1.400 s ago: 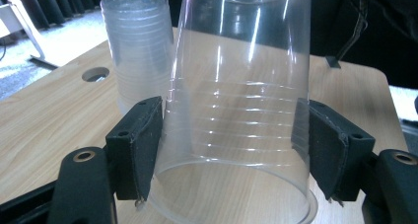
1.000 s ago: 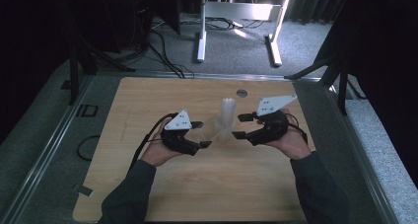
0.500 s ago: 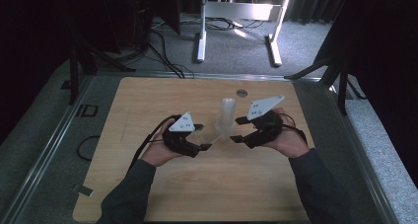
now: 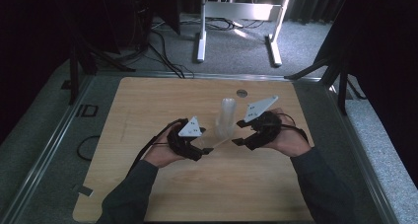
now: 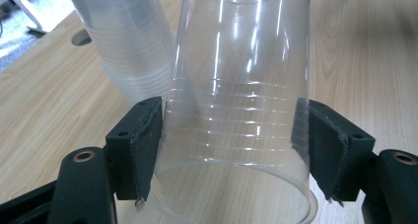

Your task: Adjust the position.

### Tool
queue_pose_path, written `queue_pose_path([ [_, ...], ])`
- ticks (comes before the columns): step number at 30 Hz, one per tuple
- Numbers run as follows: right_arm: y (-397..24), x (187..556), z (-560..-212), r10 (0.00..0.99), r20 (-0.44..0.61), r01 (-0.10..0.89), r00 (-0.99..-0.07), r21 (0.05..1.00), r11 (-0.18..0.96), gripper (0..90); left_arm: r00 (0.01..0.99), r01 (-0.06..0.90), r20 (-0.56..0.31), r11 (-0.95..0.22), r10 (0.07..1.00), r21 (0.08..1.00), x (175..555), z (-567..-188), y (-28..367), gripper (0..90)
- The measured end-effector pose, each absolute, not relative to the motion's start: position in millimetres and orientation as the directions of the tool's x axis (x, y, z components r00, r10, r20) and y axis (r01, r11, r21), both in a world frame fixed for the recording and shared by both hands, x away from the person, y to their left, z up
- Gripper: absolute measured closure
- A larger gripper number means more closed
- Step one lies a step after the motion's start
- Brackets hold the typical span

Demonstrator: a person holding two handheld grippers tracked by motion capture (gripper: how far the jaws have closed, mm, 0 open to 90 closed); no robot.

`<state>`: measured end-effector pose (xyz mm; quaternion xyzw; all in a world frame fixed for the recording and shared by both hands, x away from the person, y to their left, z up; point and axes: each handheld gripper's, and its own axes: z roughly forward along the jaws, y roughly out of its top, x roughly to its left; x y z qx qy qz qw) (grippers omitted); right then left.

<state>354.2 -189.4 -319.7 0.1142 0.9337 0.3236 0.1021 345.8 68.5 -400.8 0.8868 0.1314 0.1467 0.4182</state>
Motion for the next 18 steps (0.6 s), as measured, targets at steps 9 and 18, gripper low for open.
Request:
queue_pose_path([
  [9,-184,355,-325,0.26,-0.112,0.154,-0.959,0.564,0.812,36.4,0.925,0.097,0.18,-0.667,0.334,0.739,344,-405,62,29.4],
  [18,-177,355,-329,0.23,-0.107,0.141,-0.967,0.525,0.839,35.5,0.935,0.078,0.195,-0.709,0.296,0.701,342,-408,55,29.4],
])
